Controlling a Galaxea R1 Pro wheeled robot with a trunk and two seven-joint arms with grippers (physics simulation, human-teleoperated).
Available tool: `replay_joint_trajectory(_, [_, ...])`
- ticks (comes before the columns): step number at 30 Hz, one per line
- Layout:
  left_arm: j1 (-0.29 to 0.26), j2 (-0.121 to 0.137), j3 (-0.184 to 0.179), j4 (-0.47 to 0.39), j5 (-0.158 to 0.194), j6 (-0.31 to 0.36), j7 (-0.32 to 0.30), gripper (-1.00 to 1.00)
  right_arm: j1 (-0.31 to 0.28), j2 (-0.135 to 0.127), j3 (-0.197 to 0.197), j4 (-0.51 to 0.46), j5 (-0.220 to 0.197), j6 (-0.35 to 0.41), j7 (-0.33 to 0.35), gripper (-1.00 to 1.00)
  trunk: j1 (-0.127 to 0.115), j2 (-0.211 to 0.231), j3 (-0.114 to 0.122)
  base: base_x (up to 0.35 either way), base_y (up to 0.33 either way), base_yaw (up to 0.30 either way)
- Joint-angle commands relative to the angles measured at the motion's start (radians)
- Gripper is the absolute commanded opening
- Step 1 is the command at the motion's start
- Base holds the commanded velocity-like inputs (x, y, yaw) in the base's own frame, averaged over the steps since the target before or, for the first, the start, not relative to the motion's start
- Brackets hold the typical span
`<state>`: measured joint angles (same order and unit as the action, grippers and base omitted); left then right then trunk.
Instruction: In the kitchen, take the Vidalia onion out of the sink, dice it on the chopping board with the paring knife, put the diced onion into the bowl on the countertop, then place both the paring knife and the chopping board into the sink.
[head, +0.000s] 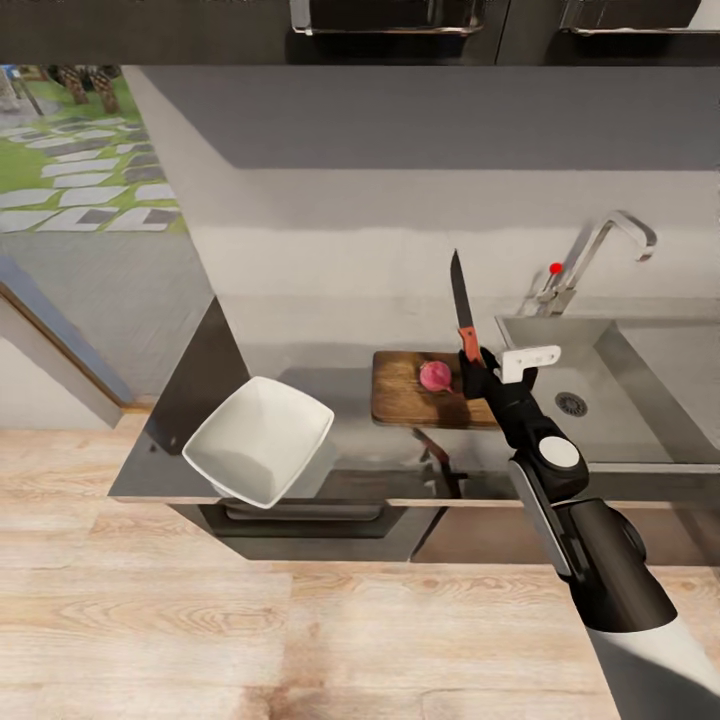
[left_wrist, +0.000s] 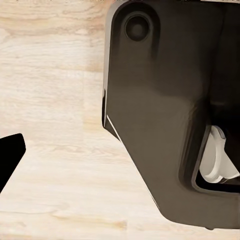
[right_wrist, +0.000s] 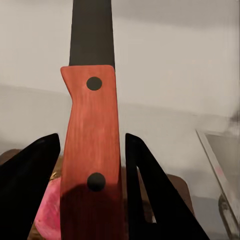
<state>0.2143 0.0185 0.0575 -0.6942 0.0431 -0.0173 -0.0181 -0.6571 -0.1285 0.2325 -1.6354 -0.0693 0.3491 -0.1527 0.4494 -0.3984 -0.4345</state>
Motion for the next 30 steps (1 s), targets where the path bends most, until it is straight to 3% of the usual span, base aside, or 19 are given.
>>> replay_joint_trajectory(1, [0.000, 0.000, 0.001, -0.002, 0.004, -0.001, -0.002, 1.00, -0.001, 0.000, 0.002, -0.001, -0.007, 0.005, -0.010, -1.00, 0.001, -0.002, 0.000, -0.006, 0.000, 0.000])
replay_joint_trajectory(11, [0.000, 0.001, 0.000, -0.044, 0.003, -0.001, -0.001, 1.00, 0.000, 0.007, -0.001, -0.001, -0.013, 0.000, -0.016, -1.00, 0.001, -0.002, 0.015, -0.001, 0.000, 0.000])
replay_joint_trajectory(30, [0.000, 0.001, 0.001, -0.042, 0.004, 0.000, 0.003, 1.00, 0.000, 0.008, 0.000, -0.001, -0.014, -0.003, -0.015, -1.00, 0.001, -0.002, 0.046, 0.000, 0.000, 0.000])
